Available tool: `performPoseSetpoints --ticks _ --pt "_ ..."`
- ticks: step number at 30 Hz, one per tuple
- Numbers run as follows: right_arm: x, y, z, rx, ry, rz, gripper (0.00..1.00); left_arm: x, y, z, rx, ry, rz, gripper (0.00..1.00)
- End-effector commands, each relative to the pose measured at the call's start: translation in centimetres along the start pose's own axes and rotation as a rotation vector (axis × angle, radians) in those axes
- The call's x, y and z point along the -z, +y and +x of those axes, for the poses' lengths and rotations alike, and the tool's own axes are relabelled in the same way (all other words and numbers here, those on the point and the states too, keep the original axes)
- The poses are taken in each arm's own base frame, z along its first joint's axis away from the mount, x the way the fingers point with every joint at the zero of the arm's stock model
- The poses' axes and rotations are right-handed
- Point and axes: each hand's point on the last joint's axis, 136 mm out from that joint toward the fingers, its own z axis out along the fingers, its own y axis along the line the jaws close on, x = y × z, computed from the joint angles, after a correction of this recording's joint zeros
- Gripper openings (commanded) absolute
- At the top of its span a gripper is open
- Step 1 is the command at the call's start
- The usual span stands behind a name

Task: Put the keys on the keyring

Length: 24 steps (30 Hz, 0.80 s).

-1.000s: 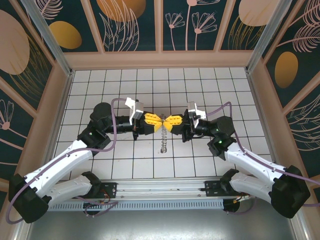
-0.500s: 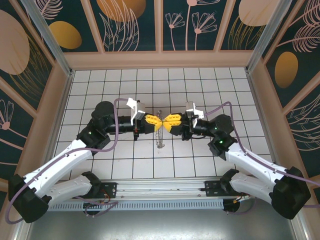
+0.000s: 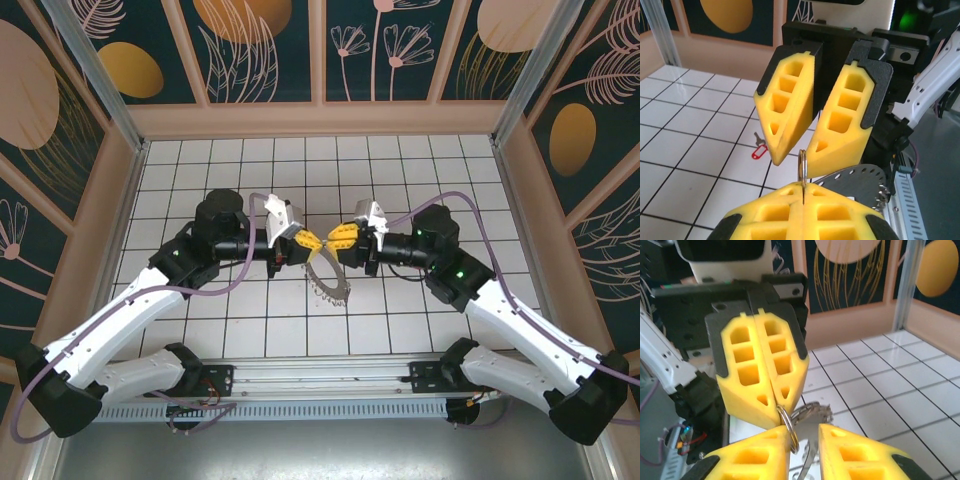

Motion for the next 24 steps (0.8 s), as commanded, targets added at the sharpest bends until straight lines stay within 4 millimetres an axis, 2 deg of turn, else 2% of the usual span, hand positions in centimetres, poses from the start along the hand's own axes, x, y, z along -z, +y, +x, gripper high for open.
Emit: performPoseSetpoints --ticks 1,5,10,17,21,24 --pt "0.3 -0.3 0.8 0.074 0.098 0.060 0.23 0.2 -0.3 -0.5 -0.044 0.024 0.003 0.00" --pt "-0.4 -0.2 1.4 0.117 0.154 0.091 0.22 0.0 -0.2 -0.4 -0.043 0.039 0.006 0.00" --pt "-1.2 0.1 1.2 0.145 0.154 0.102 0.20 -0.3 0.0 0.0 -0.035 0.059 0.013 0.00" --pt "-1.9 -0.2 2.1 0.161 0.197 0.125 0.00 -0.2 0.1 0.3 -0.029 0.077 0.005 0.00" --pt "-1.8 -0.1 1.9 0.169 0.177 0.132 0.00 -0.2 0.0 0.3 -0.028 0.071 0.007 0.00" --pt "-1.4 0.3 0.9 0.178 0.116 0.130 0.00 0.1 -1.2 -0.4 -0.026 0.011 0.060 0.00"
